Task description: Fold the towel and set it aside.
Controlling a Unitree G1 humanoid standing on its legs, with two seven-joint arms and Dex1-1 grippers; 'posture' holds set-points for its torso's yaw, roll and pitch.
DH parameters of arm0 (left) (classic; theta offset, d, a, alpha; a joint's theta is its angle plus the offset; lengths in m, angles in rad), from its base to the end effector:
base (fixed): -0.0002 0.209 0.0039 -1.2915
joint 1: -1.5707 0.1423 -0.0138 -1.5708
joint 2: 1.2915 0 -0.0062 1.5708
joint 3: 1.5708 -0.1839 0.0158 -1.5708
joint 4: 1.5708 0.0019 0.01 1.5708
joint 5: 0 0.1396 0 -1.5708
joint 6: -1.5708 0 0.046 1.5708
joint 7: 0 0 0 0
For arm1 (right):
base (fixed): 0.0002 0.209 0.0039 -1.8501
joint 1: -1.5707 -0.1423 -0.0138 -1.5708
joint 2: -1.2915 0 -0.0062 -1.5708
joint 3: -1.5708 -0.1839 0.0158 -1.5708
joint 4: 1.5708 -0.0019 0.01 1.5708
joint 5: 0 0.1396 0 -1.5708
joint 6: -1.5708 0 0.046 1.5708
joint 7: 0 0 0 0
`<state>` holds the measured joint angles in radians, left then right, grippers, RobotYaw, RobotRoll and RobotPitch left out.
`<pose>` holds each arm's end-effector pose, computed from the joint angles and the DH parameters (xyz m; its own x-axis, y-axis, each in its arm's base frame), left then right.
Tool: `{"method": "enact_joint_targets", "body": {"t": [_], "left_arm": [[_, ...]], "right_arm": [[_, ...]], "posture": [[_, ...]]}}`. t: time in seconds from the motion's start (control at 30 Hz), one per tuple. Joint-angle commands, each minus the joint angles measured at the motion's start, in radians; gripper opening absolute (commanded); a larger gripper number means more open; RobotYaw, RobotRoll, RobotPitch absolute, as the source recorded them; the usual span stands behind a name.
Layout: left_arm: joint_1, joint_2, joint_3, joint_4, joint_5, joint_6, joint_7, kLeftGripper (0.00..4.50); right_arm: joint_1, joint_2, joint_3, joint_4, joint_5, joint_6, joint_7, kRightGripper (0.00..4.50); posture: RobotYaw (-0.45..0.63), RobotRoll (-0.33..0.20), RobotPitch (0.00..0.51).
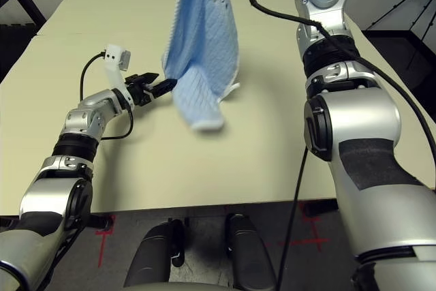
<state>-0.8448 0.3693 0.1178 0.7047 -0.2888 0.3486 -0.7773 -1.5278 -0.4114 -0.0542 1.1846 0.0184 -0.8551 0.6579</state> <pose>0.3441 0.2159 0.1490 0.7678 -0.6336 -0.0948 0.6191 0.7719 -0.1444 0.3489 -0.1682 0.3484 0.3568 0.7141 0.6023 -0.1149 0.6734 -0.7303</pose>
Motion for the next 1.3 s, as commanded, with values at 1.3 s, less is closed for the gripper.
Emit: {"method": "enact_joint_targets", "body": {"t": [1.3], "left_arm": [[-0.034,0.001,-0.007,-0.019,-0.07,-0.125,-0.251,3.52]], "right_arm": [[-0.042,-0.013,-0.017,0.032,-0.03,0.016,-0.024,0.0]], "posture": [[0.02,0.0,0.174]]}}
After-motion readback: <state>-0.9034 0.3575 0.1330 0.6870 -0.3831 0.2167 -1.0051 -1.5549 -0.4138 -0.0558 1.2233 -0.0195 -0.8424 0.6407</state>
